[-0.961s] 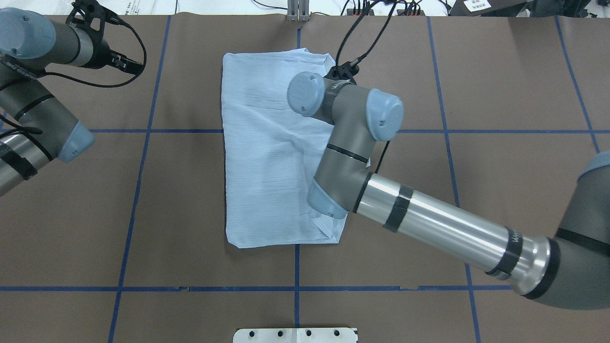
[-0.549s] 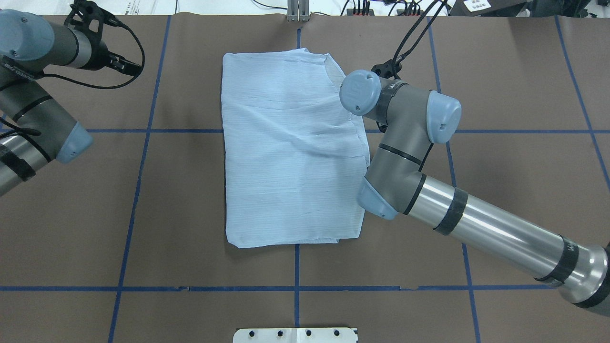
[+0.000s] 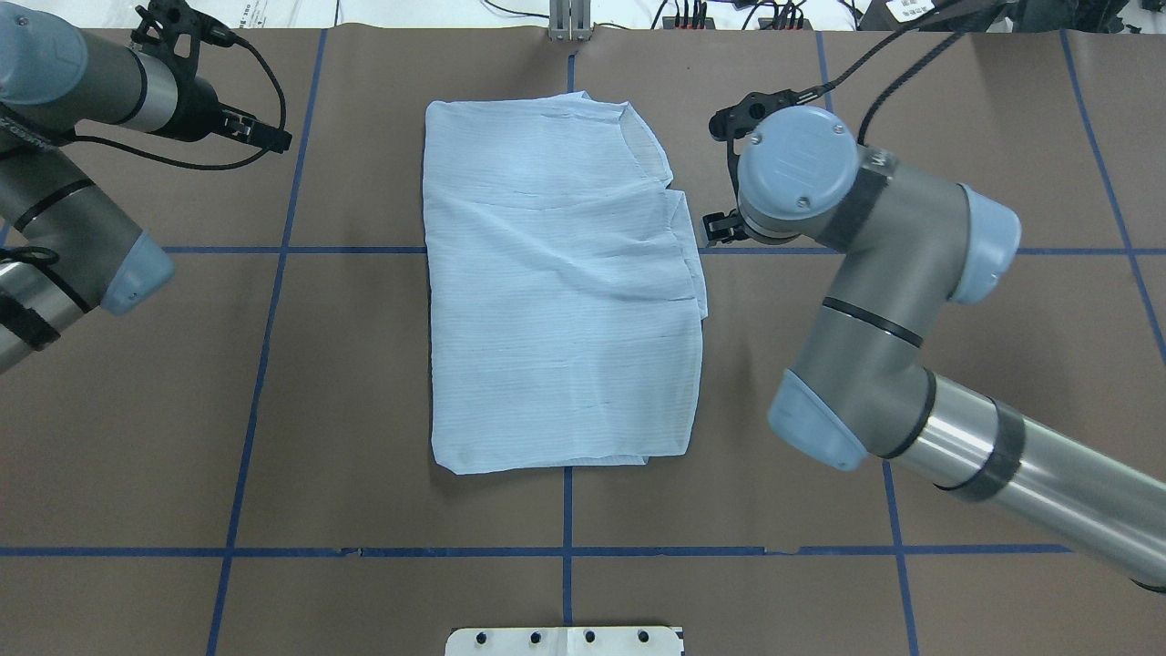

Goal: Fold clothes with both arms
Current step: 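Withdraw the right gripper and bring both grippers to the near edge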

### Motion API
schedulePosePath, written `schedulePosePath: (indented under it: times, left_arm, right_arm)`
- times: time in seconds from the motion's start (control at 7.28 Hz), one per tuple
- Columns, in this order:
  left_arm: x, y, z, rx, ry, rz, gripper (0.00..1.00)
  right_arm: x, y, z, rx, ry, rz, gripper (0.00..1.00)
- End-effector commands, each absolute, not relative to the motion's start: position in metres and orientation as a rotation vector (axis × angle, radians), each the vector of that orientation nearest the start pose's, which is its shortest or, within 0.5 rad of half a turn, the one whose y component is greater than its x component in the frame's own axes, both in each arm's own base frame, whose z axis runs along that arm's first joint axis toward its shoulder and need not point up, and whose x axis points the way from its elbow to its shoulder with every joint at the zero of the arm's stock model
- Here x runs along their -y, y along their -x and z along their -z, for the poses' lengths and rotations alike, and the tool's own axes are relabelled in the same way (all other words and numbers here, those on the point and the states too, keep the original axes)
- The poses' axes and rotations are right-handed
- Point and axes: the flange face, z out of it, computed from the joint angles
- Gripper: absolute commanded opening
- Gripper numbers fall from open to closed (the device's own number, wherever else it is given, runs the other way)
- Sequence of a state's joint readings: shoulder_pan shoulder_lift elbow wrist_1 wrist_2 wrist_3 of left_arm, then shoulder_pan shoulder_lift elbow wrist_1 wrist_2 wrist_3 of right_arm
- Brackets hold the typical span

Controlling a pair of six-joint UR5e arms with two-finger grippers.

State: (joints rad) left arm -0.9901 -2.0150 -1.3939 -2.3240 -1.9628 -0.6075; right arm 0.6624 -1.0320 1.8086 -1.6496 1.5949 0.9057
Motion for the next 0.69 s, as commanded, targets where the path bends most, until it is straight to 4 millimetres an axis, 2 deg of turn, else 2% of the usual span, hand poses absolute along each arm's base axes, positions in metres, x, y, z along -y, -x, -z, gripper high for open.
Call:
schedulePosePath:
  times: [0.0,0.27,0.41,0.55]
  left_arm:
    - [0.545,-0.322,-0.365,-1.024,-0.579,-0.157,1.00]
    - [0.458,-0.375,-0.329,-1.150,-0.479,-0.065,1.00]
    - [0.423,-0.412,-0.327,-1.166,-0.431,0.006,1.00]
    - [0.386,-0.452,-0.329,-1.174,-0.368,0.086,1.00]
  right_arm:
    - [0.451,0.400,-0.274,0.842,-0.426,-0.172,1.00]
    - [0.427,0.399,-0.305,0.984,-0.386,-0.360,1.00]
    - [0.422,0.400,-0.313,0.989,-0.396,-0.375,1.00]
    - [0.421,0.401,-0.313,0.989,-0.396,-0.376,1.00]
